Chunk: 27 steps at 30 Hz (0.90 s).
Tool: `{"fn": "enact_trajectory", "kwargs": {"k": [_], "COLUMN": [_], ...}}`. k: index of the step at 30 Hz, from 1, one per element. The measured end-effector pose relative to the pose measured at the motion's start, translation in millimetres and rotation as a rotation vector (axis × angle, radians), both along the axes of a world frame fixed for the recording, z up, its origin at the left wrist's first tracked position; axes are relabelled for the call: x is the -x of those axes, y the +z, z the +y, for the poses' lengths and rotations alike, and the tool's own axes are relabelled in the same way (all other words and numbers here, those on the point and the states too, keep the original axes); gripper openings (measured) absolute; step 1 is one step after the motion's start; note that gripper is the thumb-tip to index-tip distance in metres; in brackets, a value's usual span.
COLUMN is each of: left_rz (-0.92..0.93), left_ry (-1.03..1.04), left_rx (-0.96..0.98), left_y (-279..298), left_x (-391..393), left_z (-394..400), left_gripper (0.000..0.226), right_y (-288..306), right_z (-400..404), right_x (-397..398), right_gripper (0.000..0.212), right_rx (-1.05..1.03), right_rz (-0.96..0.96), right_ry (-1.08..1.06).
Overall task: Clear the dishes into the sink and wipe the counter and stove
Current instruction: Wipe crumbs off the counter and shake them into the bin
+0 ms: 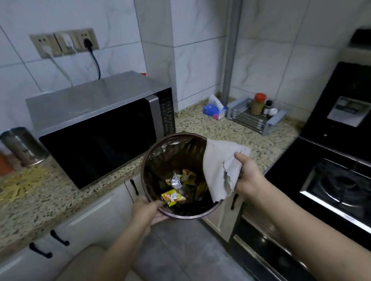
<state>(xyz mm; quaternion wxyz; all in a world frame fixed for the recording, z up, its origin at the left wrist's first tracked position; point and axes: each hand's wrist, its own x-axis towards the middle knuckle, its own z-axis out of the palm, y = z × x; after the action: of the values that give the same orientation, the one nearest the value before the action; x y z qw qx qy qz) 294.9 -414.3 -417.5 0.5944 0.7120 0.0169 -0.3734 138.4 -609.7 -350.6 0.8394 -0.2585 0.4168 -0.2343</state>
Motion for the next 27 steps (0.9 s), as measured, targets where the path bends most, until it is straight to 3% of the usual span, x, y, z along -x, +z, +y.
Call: {"fn": "enact_trajectory", "kwargs": {"k": [6,12,21,27], "left_rz": [-0.136,-0.189,-0.121,-0.073], "left_ry": [-0.105,-0.204,-0.467,-0.763], "left_rx": [0.056,0.110,0.154,0.169], "left_y": [55.7,96.9,125.2,116.9], "left_x": [37.2,123.0,336.7,503.7], "left_z": [8.1,-3.0,-29.7,-33.0], "left_gripper": [0.026,0.024,0.016,0.016], "right_y": [54.6,100.8,130.1,117.0], "right_z": [19.8,47.6,97.9,142.2], "right_x": [81.2,188.2,447.3,616.8], "right_gripper": [0.039,0.042,0.032,0.040], "right_rx": [0.062,0.145,0.259,0.273], "right_rz": [-0.147,-0.241,-0.255,-0.188], "right_ry": [-0.146,-0.263,-0.568,-0.821]}}
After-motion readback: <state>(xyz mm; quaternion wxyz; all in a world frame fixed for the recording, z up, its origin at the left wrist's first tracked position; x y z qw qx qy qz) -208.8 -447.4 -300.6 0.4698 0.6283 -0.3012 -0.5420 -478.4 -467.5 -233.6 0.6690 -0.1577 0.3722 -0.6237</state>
